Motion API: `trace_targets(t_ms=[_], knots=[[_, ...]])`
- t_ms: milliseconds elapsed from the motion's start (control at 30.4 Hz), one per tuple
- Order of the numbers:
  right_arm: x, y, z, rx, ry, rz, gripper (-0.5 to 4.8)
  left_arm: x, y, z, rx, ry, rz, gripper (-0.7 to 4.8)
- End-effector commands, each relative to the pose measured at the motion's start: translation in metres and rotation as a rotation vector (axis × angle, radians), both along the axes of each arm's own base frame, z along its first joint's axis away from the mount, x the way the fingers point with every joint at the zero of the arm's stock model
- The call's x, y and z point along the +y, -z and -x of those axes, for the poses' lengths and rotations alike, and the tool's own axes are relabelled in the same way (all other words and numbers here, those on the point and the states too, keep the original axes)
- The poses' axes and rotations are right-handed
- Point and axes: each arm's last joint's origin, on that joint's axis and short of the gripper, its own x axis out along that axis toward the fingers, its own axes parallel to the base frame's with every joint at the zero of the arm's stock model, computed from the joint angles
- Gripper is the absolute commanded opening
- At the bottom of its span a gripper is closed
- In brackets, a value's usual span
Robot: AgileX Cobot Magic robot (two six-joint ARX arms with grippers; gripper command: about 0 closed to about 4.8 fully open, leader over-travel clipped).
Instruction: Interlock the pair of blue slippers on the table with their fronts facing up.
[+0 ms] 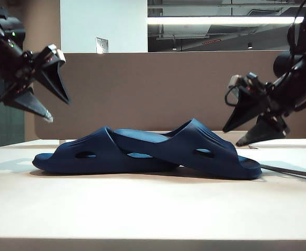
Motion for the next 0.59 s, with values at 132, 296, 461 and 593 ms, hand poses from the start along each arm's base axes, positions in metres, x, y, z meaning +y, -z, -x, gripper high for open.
trace_targets(t_ms=[132,296,461,593], knots=[[-0.006,-0.052,0.013,-0.16,0.011,-0.059,2.66,0.0,-0.042,0.016,-0.139,0.002,0.07,3.32],[-0.02,-0.117,0.041,-0.358,0.074,-0.077,2.66,-0.001,-0.08,0.031,-0.294,-0.023,0.123,3.32],[-0.052,-0.186,0.081,-0.592,0.338,-0.046,2.66,0.0,-0.11,0.047,-0.415,-0.063,0.128,3.25],[-0.075,-0.226,0.12,-0.763,0.571,0.024,2.65,0.001,-0.122,0.057,-0.46,-0.08,0.109,3.06]])
